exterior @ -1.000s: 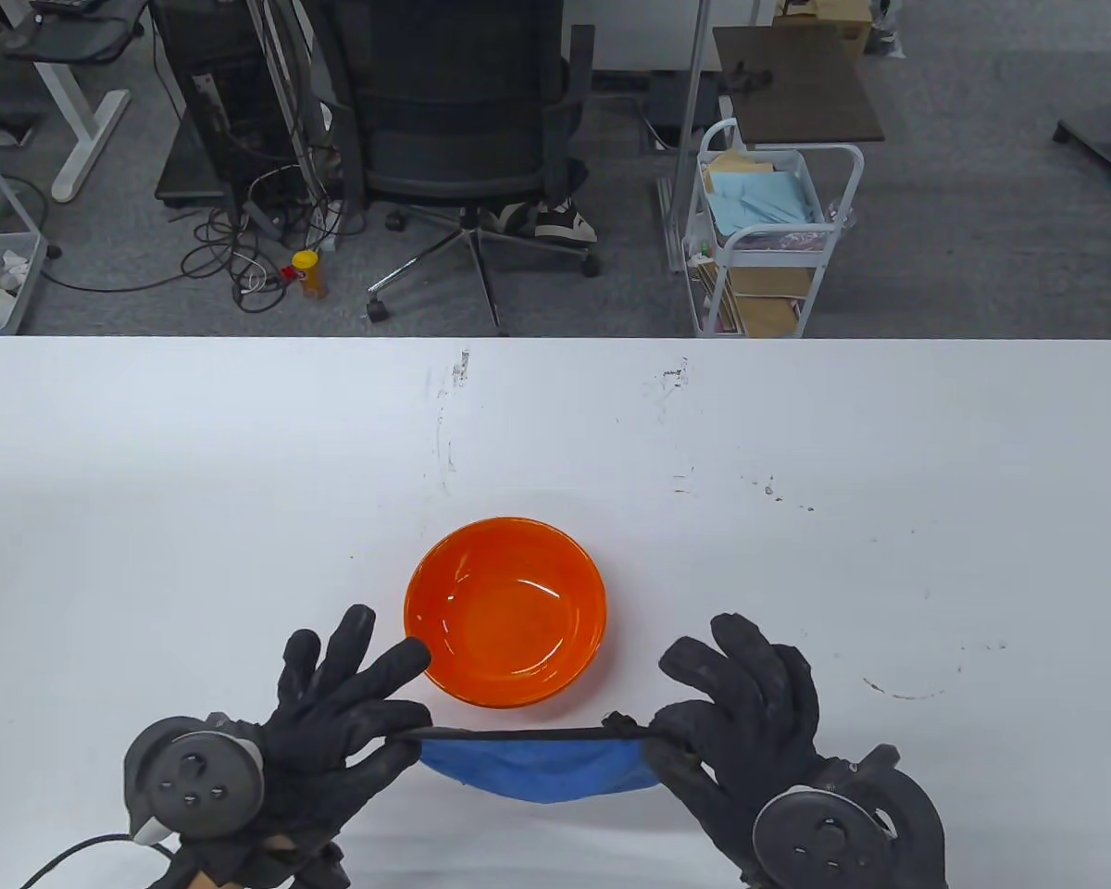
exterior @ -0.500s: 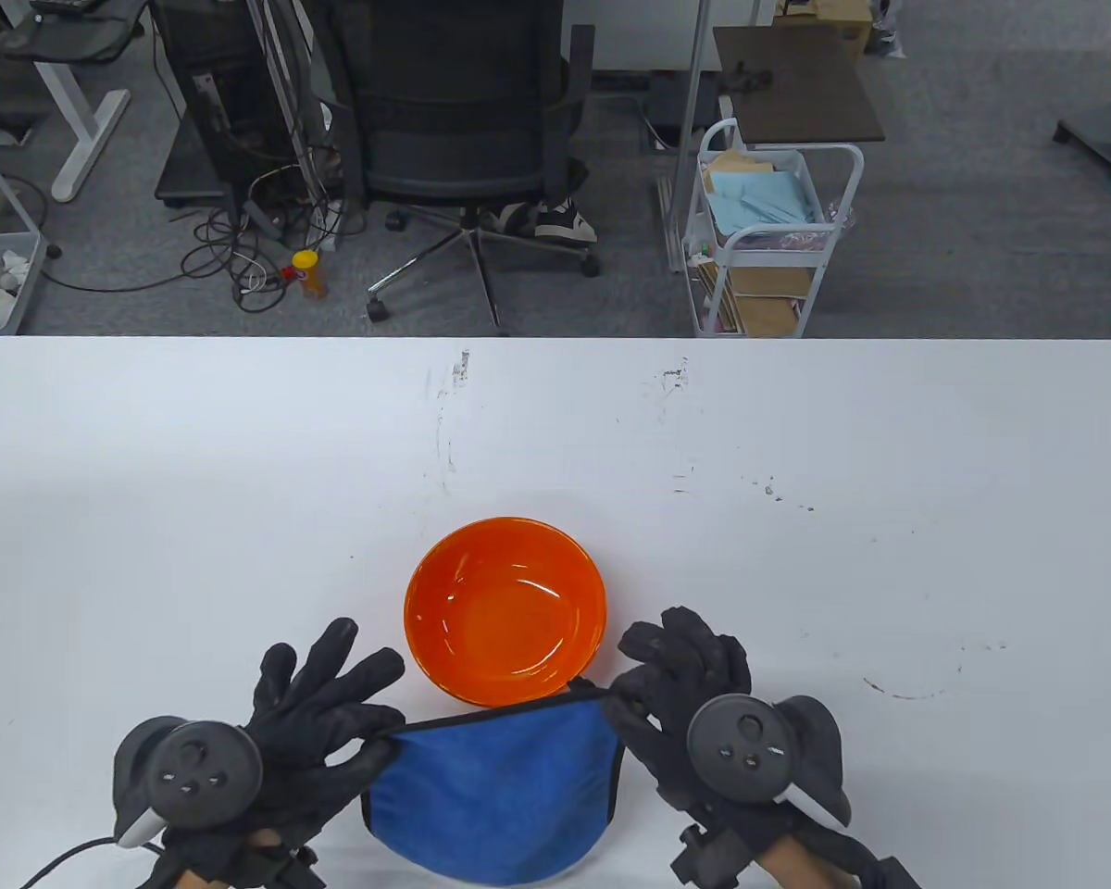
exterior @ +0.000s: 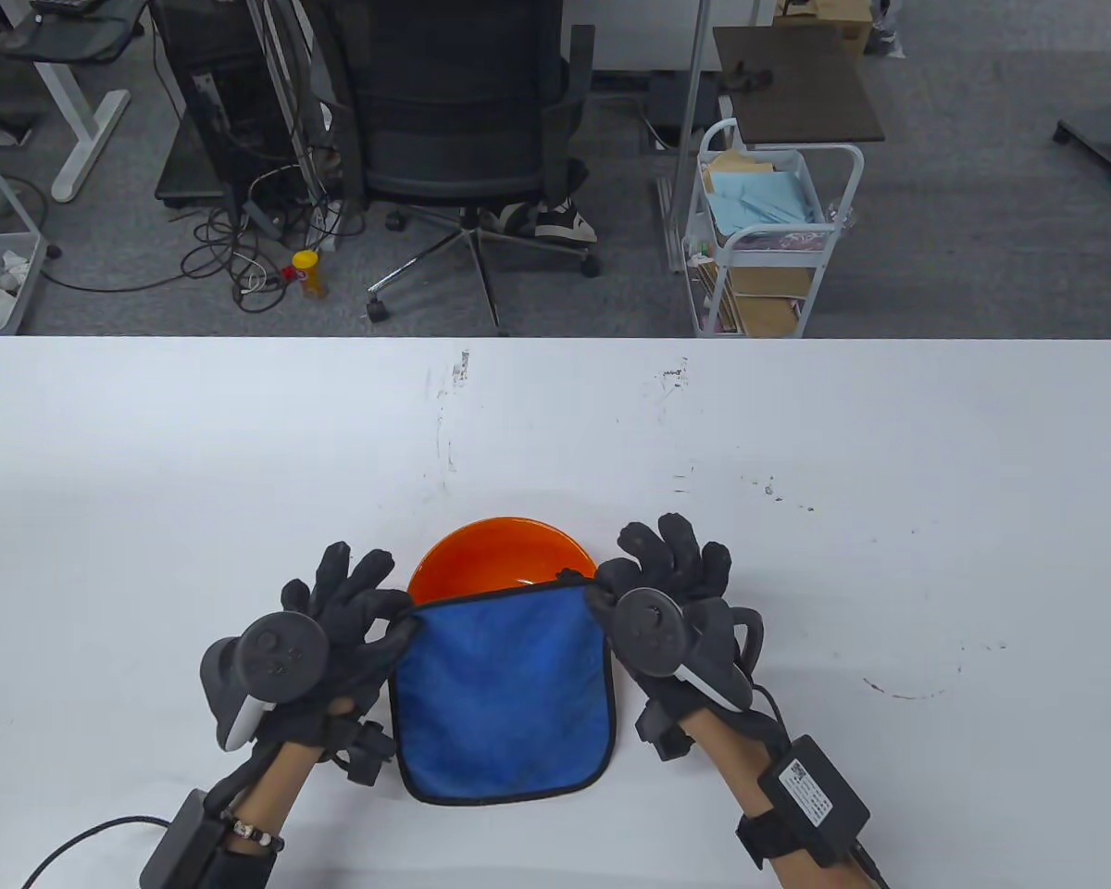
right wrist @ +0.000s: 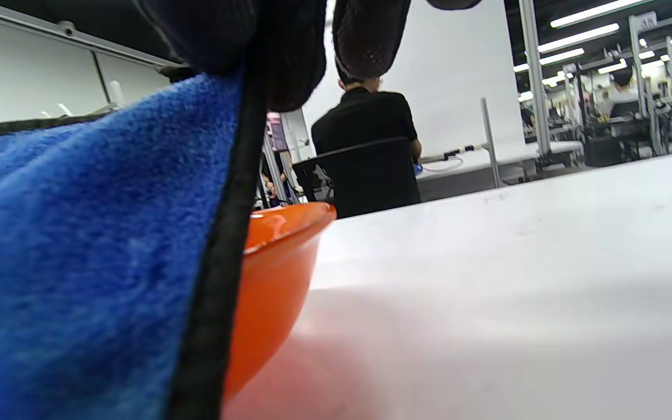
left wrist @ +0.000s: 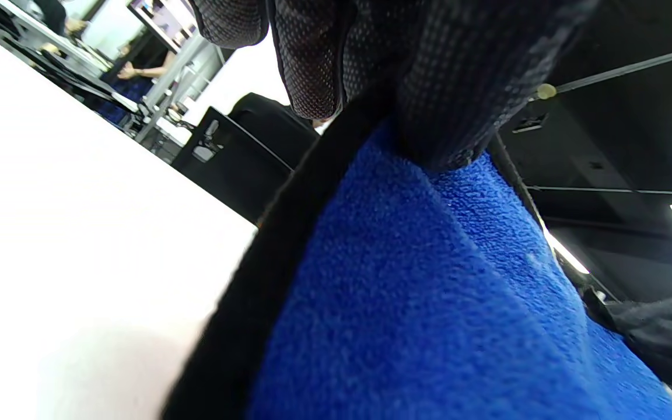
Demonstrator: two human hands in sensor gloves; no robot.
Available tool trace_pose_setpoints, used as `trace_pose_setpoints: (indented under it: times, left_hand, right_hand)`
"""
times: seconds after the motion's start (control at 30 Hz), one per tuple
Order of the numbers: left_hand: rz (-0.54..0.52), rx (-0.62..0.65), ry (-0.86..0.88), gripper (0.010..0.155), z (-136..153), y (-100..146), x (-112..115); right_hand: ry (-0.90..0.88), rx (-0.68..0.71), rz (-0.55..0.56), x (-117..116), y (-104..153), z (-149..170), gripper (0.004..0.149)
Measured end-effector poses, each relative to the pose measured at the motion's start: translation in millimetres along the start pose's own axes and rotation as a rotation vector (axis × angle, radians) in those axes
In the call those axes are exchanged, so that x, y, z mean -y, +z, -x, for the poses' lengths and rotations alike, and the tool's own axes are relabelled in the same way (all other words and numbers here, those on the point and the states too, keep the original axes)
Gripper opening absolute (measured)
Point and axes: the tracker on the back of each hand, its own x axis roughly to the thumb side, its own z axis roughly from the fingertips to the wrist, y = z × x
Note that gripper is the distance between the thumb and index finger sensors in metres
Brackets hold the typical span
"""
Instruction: Drape hand towel over bowl rim
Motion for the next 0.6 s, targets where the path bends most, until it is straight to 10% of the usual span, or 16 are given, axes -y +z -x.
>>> trace_pose_setpoints:
  times: [0.6]
  left_hand:
    - [-0.015, -0.162, -0.243, 0.059, -3.5, -24.9, 32.0]
  right_hand:
    - [0.198, -0.039, 0.036, -42.9, -13.6, -9.7, 0.049]
